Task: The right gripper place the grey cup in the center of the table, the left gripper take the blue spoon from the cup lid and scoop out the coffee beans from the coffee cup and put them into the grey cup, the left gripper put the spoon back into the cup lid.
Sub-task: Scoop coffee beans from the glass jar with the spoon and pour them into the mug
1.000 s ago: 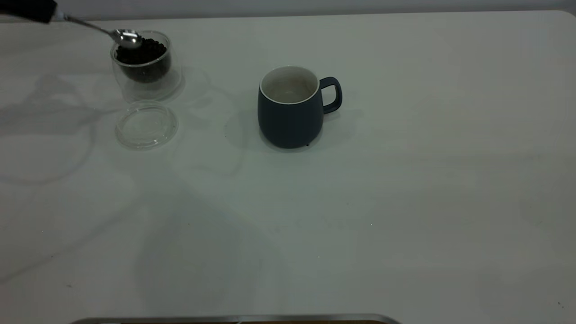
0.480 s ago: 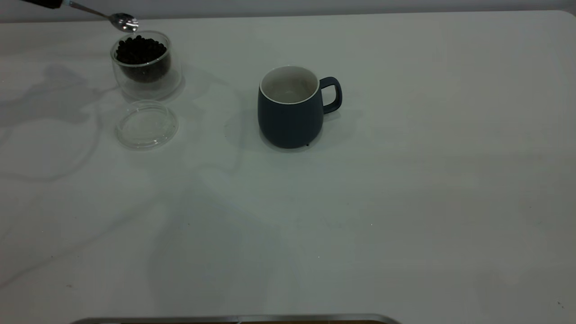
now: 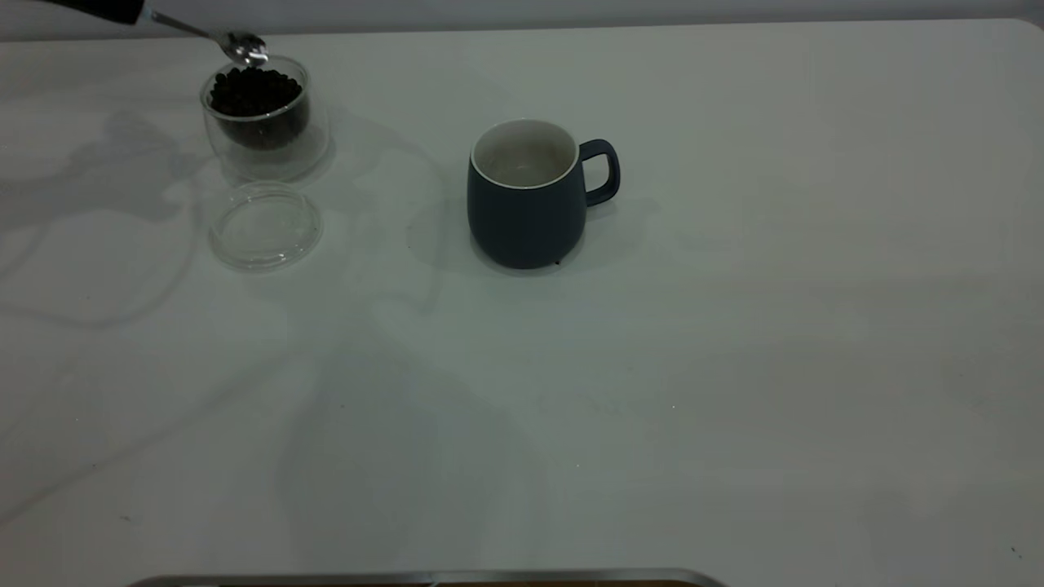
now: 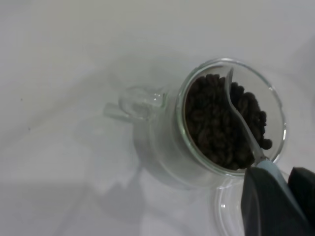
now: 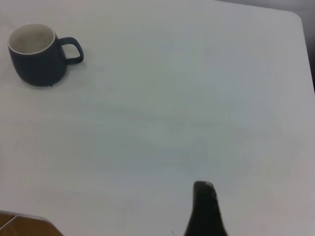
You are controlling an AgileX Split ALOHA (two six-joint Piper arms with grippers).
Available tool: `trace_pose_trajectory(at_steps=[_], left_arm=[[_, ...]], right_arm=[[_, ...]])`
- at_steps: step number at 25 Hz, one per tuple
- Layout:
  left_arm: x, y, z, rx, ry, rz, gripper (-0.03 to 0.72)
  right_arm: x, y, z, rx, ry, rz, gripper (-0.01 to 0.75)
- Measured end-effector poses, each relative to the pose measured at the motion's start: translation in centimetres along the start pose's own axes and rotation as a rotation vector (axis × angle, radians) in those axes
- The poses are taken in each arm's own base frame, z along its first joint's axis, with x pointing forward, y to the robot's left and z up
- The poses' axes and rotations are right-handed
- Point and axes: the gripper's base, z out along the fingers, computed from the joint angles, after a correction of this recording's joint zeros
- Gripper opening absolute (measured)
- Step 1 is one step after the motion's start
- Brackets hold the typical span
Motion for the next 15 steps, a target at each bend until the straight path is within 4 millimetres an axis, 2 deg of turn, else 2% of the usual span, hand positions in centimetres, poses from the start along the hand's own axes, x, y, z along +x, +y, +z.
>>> trace_pose_trajectory(at_steps=[11, 15], left_arm=[[1.9, 1.0, 2.4, 0.009, 0.017, 0.016, 0.121], [2.0, 1.1, 2.6, 0.014, 0.013, -0.007, 0.121]], right_arm=[[0.0, 0.0, 0.0, -0.001, 0.000, 0.000, 0.590], [0.0, 0.0, 0.0, -0.001, 0.000, 0.000, 0.590]])
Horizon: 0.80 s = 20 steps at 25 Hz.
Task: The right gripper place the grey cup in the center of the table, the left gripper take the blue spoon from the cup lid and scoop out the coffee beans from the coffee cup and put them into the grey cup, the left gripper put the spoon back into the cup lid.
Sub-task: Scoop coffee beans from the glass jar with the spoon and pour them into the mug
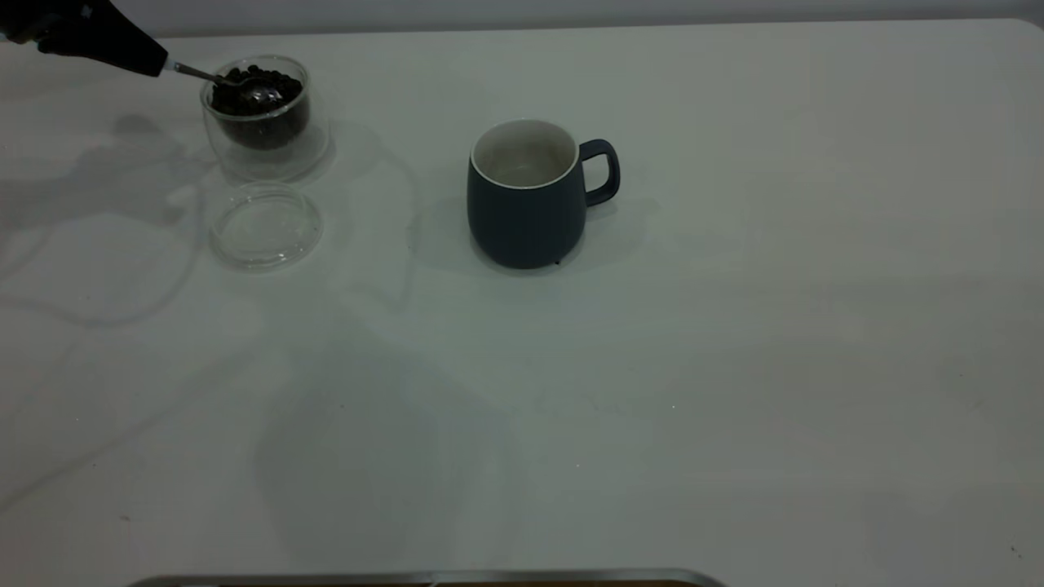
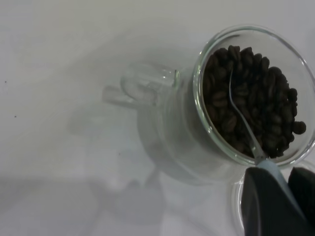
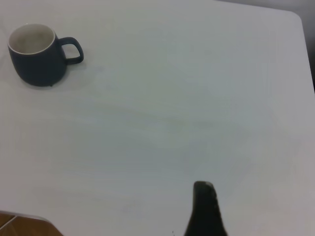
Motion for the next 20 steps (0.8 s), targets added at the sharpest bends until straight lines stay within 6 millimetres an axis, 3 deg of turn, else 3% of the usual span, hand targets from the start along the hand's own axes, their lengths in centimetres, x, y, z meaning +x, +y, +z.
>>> trace_pose_trajectory(at_steps=[20], left_arm=[[0.63, -0.42, 0.23, 0.046, 0.061, -0.510, 0.121]], right_arm=[[0.00, 0.00, 0.00, 0.000, 0.000, 0.000, 0.590]])
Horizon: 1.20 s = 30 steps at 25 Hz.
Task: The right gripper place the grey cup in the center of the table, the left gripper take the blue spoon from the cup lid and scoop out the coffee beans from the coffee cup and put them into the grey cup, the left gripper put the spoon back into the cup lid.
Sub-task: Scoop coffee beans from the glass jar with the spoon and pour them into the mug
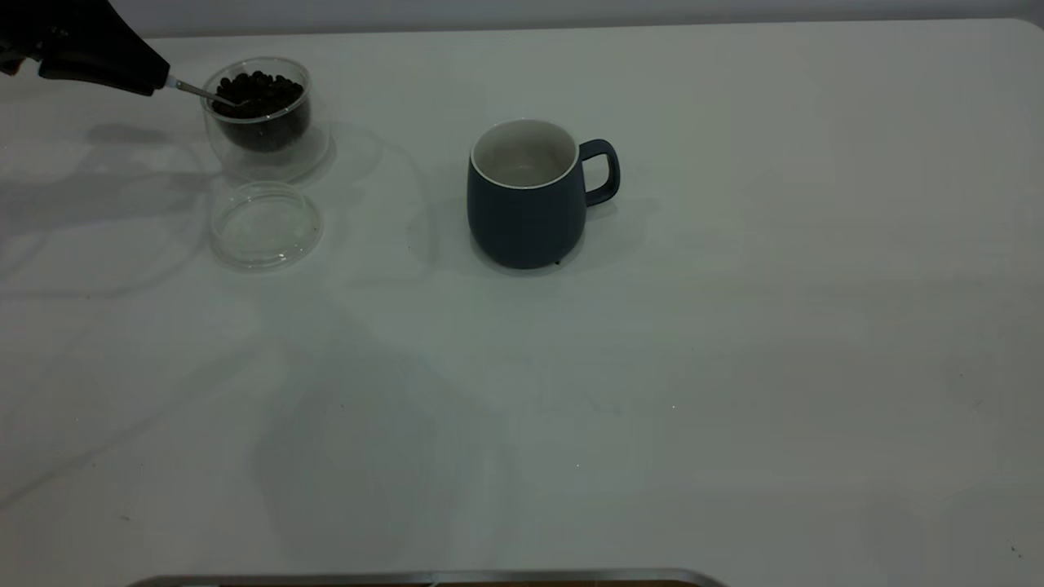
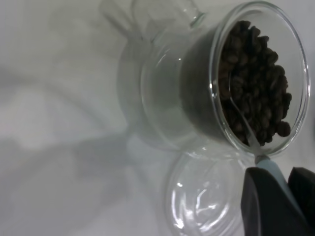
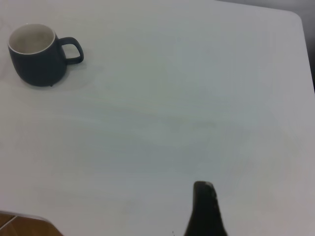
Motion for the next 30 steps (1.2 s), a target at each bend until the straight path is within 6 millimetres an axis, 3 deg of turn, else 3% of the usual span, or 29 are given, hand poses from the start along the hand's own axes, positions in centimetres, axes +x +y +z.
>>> trace_pose_trajectory(at_steps=[12, 24, 30], left_arm=[[-0.1, 0.0, -0.1, 0.012, -0.016, -0.217, 0.121], [0.3, 1.8, -2.2, 0.100, -0.062, -0.285, 0.121], [0.8, 2.6, -0.9, 0.169, -0.076, -0.320, 0.121]], right_arm=[[0.0, 0.0, 0.0, 0.000, 0.000, 0.000, 0.590], [0.0, 0.0, 0.0, 0.000, 0.000, 0.000, 0.590], [0.0, 0.0, 0.0, 0.000, 0.000, 0.000, 0.590]])
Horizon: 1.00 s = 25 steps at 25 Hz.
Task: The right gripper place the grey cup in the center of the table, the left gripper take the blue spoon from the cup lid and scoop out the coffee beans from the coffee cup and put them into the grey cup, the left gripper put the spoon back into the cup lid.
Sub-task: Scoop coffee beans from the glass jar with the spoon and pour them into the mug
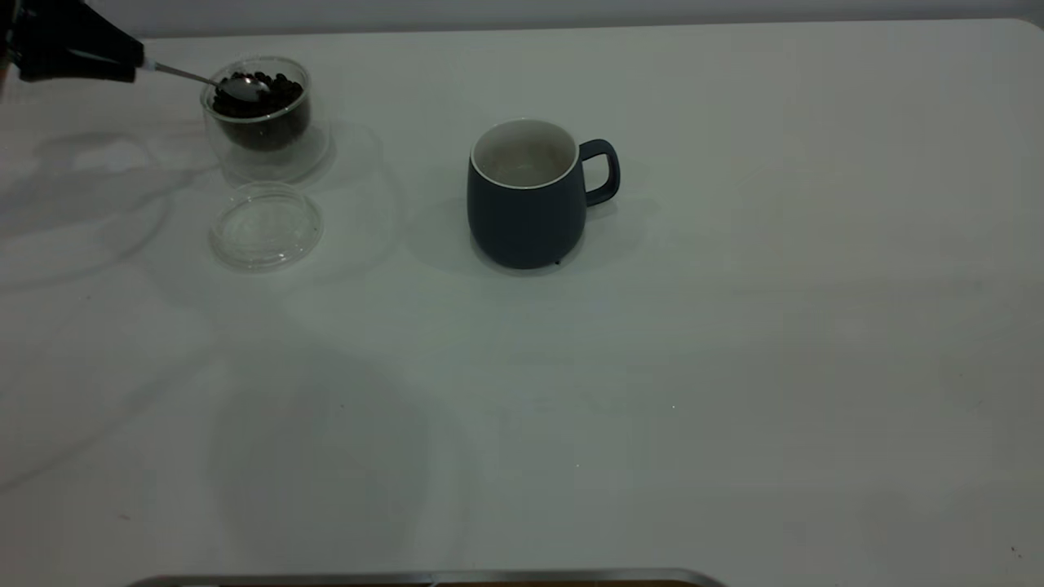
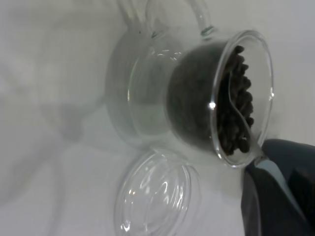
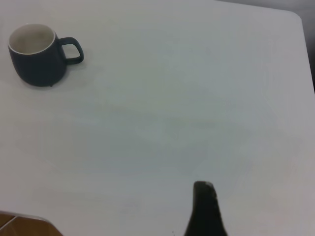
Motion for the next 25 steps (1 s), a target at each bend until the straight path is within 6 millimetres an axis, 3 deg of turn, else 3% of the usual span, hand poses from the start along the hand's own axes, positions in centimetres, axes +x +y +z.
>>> trace_pose_trajectory(at_steps=[18, 25], left_arm=[[0.8, 1.8, 2.3, 0.128, 0.005, -0.065, 0.121], [0.9, 2.4, 1.3, 0.156, 0.005, -0.081, 0.120]], right_arm=[[0.0, 0.0, 0.0, 0.000, 0.000, 0.001, 0.590], [0.0, 0.0, 0.0, 0.000, 0.000, 0.001, 0.590]])
